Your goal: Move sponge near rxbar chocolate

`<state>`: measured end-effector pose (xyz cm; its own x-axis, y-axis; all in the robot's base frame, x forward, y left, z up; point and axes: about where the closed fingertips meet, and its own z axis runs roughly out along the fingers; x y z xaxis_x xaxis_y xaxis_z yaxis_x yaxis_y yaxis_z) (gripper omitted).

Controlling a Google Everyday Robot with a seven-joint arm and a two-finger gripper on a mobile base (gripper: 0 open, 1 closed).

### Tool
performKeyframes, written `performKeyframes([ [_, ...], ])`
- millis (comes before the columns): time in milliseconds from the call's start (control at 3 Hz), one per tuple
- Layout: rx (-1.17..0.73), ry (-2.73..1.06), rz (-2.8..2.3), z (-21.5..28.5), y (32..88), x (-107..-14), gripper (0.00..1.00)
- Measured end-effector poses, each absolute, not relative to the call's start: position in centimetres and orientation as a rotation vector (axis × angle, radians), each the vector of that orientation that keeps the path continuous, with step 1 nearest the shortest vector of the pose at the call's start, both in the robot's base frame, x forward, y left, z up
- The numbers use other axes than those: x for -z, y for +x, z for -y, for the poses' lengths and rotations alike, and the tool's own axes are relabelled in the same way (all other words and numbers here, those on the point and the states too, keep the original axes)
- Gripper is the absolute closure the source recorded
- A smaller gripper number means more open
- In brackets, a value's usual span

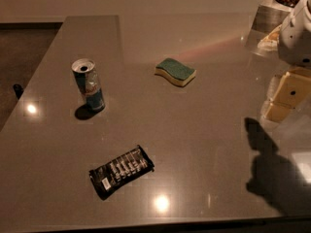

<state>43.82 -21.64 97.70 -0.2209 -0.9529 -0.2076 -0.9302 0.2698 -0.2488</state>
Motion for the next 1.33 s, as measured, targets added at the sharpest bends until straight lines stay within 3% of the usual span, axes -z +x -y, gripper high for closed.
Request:
performKeyframes([
  [667,0.087,-1.733,-2.236,21.0,44.6,-97.8,0.00],
  [1333,0.012,-1.734,-2.229,17.4,49.9,-96.3,0.00],
])
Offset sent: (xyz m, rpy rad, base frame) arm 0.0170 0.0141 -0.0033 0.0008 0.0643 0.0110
